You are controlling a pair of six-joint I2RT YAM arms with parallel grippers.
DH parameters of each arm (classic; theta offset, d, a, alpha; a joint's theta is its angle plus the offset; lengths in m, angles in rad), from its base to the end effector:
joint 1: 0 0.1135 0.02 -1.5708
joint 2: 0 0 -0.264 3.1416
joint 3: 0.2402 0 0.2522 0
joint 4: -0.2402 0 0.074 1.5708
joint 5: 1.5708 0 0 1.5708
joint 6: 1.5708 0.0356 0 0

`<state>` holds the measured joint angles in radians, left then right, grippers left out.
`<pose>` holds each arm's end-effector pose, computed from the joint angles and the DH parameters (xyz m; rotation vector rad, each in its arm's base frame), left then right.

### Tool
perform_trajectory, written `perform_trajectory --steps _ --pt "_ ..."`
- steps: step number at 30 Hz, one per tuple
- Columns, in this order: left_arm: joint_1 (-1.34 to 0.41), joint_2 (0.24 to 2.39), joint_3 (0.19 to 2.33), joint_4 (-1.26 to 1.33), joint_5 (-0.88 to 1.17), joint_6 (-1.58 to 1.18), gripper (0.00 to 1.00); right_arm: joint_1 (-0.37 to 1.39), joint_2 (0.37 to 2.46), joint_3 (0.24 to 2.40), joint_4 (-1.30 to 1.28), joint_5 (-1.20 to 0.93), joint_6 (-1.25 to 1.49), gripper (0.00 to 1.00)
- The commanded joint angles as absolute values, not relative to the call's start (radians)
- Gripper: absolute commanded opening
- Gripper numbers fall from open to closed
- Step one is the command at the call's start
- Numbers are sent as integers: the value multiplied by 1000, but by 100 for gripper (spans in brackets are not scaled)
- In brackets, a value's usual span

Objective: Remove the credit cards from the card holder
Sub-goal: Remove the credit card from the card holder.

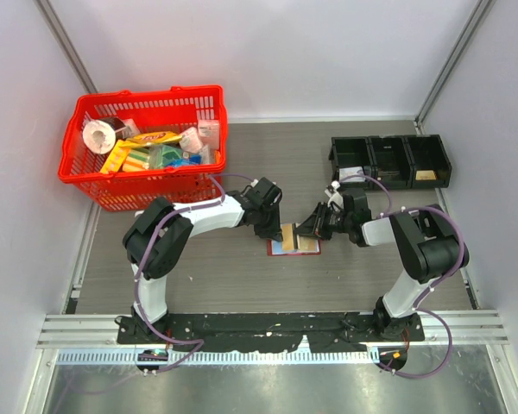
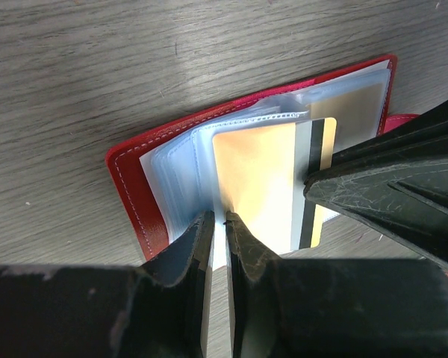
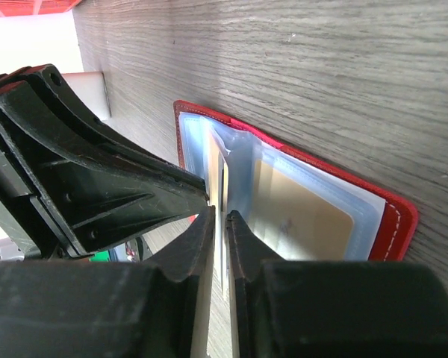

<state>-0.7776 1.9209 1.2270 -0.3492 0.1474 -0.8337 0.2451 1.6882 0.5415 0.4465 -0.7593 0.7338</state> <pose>0.2758 -0.2789 0.1566 -0.0227 2.7996 -0.6886 0.2683 0.0924 0.1128 0.1467 2.4059 1.3527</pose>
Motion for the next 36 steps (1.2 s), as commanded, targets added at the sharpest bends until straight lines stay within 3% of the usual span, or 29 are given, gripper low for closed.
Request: perform_trajectory --steps 1,5,20,29,36 --pt "-770 1959 1201 -449 81 -790 17 250 1701 535 526 -795 750 12" --pt "-770 1954 1197 -451 77 -790 17 232 1687 522 525 -796 749 3" --pt "-770 1942 1187 -449 77 -793 17 202 1675 491 541 -828 758 7" --pt "-775 1853 1213 -382 103 -790 27 202 1684 485 568 -834 770 4" --pt "-775 1893 1220 -356 156 -796 19 203 1686 489 568 -838 773 4"
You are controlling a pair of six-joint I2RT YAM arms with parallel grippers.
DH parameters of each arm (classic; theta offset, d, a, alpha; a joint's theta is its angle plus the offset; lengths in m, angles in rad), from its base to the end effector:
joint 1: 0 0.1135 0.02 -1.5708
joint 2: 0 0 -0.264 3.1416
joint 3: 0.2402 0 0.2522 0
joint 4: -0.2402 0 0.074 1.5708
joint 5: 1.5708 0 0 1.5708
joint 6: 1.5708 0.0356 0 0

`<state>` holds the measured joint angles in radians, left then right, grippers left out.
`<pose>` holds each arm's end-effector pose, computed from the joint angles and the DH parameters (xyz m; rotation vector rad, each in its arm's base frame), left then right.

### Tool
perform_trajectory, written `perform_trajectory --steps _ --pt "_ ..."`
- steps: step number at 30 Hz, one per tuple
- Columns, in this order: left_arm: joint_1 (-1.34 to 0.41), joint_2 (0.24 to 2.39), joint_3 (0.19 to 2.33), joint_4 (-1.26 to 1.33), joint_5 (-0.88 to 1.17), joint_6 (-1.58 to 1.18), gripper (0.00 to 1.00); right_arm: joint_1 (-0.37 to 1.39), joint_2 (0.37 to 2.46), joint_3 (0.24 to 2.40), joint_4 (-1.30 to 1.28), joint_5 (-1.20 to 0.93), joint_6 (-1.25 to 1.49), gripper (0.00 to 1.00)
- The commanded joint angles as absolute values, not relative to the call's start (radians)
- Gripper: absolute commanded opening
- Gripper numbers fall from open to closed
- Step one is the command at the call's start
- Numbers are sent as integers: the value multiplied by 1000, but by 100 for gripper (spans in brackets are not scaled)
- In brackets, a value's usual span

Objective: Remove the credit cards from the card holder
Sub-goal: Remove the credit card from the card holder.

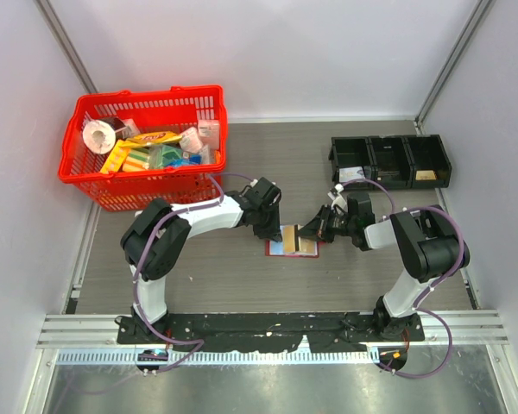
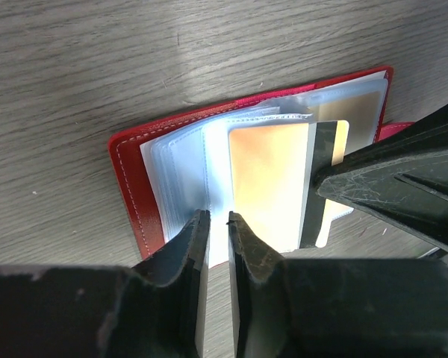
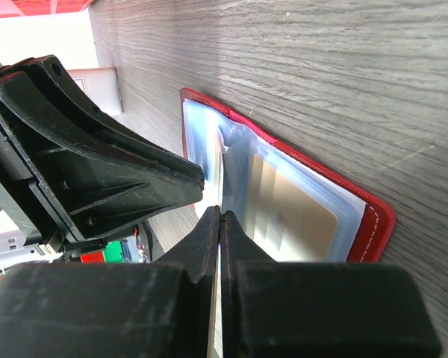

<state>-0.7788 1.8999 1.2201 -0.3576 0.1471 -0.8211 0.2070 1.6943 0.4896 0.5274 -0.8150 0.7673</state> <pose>0.2733 -0.2770 0.1620 -0.0028 2.7922 -0.6904 0.2618 0.0814 0.1066 0.1817 2.3782 1.4147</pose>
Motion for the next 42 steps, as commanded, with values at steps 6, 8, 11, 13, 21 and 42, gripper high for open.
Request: perform_trajectory --steps 6,8,11,13,21,42 --pt "-776 1864 1210 -318 175 -798 10 202 1689 483 571 -836 773 4" --pt "-775 1850 1206 -302 178 -796 10 202 1692 483 574 -836 775 4" --pt "-776 1842 1206 -282 189 -795 10 202 1692 480 575 -836 776 5" --pt "-776 1847 1207 -270 205 -795 10 203 1694 480 578 -838 778 4" --pt "-778 1900 1213 -278 204 -795 9 204 1692 476 577 -838 778 4" --pt "-778 1953 1209 -397 137 -804 0 196 1638 451 571 -844 776 1"
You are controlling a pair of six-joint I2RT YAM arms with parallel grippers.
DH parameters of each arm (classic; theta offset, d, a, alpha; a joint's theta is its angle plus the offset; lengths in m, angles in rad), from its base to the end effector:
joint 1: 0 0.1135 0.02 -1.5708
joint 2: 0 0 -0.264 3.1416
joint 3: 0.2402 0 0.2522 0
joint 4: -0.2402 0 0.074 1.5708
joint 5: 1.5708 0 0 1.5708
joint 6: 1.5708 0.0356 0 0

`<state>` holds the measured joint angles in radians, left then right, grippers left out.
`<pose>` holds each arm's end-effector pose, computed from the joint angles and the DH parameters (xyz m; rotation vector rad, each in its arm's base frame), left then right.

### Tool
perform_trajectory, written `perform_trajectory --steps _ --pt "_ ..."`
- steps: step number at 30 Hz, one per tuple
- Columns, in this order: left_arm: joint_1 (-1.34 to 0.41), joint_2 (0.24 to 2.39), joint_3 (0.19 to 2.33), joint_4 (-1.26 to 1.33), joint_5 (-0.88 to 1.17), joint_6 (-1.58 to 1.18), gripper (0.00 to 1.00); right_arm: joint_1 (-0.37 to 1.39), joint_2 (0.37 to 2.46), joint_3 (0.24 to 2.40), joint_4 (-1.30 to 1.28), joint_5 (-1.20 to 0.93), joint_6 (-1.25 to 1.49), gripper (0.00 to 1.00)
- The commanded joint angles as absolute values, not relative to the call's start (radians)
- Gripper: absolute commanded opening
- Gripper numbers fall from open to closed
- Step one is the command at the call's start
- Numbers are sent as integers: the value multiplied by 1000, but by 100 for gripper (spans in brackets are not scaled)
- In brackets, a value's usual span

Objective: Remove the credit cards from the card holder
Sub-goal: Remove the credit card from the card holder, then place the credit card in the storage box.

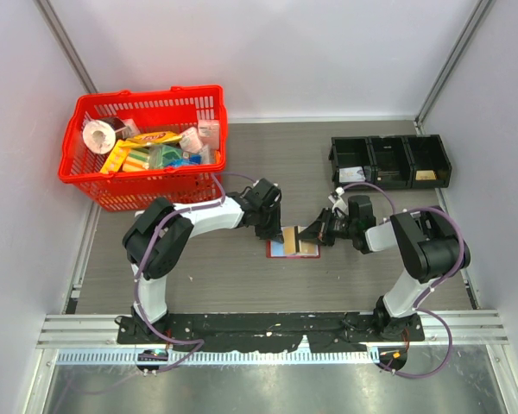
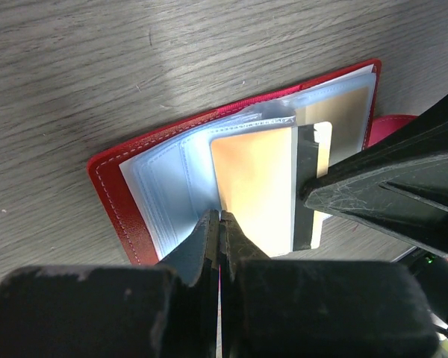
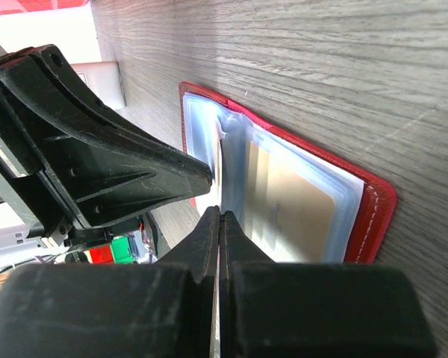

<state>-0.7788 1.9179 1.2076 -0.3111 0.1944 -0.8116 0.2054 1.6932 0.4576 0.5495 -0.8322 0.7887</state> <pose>0.2738 -0.2799 0.1546 0.0310 2.7965 -0.7534 0.2543 0.0799 0.1019 0.2045 2.3909 1.4428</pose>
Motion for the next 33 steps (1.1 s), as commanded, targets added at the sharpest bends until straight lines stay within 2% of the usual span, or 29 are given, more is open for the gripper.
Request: perform_trajectory --steps 1,6,12,13,16,17,19,22,27,33 --pt "-778 1951 1209 -402 135 -804 0 186 1629 449 554 -841 773 1" --pt "-776 1945 1198 -399 130 -804 0 111 1528 448 386 -807 732 1" --pt "-776 1893 1190 -368 106 -789 2 98 1365 486 154 -723 689 1" --pt "-779 1872 1190 -365 85 -778 5 98 1323 503 132 -701 689 1" --pt "-781 1783 1190 -354 9 -730 24 100 1250 555 -28 -634 669 1" --pt "-785 1749 1190 -351 -39 -710 32 100 1218 590 -64 -599 663 1" --pt "-798 1680 1192 -339 -93 -648 54 100 1184 645 -150 -560 657 1" --pt "-840 1593 1184 -305 -185 -502 75 100 1148 709 -258 -535 658 1" --pt "-1009 1450 1082 -108 -408 -185 89 100 1078 805 -380 -509 657 1" --pt "-1149 1417 1026 40 -515 70 91 110 1037 851 -454 -511 690 1"
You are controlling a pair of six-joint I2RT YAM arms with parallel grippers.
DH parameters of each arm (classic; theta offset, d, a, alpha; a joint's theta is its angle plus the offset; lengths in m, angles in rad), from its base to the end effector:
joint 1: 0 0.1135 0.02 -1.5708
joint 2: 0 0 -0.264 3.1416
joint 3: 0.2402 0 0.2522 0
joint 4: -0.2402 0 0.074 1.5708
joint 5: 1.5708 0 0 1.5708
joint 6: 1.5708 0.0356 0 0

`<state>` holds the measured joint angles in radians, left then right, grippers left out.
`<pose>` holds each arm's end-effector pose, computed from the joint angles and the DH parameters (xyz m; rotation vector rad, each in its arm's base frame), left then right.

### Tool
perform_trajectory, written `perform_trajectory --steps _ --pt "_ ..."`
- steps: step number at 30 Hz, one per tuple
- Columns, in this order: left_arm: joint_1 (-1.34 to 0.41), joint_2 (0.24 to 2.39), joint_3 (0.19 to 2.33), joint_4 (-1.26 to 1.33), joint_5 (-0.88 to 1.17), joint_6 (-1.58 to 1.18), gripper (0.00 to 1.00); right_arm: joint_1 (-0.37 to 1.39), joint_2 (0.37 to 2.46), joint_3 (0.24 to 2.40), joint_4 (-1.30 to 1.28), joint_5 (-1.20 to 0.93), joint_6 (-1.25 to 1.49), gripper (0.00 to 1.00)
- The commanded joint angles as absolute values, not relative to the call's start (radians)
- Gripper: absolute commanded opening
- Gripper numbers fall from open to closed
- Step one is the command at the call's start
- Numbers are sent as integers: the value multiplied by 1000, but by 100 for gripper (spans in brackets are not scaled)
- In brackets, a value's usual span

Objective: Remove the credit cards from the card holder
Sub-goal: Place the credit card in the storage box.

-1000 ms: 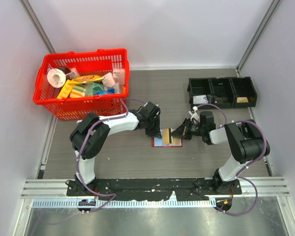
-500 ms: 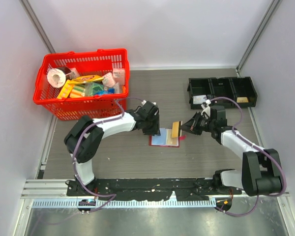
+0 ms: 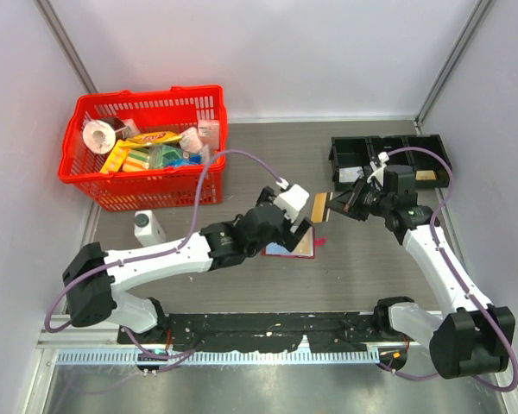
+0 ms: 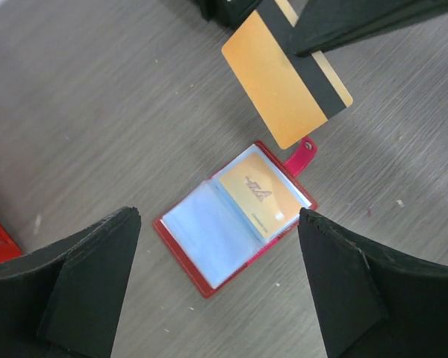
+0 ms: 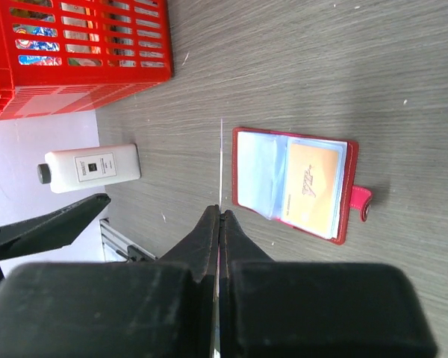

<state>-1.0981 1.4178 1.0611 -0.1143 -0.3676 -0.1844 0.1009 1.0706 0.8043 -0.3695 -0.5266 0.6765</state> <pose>0.1597 -0.2843 0.2964 0.6855 1.9170 -0.4404 0.2268 0.0409 0.2764 0.3484 2.2658 1.0012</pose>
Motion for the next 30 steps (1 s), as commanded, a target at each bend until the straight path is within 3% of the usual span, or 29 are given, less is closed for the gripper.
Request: perform_trajectory --steps 1,6,16,21,30 --pt "-1172 1420 1016 73 -535 118 92 115 1026 851 -456 -509 704 1" --pt "-1250 1414 942 270 -532 282 94 144 996 857 -459 -466 770 1" --pt "-1270 1433 871 498 -436 305 91 271 951 874 -503 -308 909 1" --pt "-1285 1463 868 528 -436 336 82 340 907 850 -479 -220 994 1" --pt "-1302 1515 879 531 -483 371 55 376 907 850 -480 -180 1029 1"
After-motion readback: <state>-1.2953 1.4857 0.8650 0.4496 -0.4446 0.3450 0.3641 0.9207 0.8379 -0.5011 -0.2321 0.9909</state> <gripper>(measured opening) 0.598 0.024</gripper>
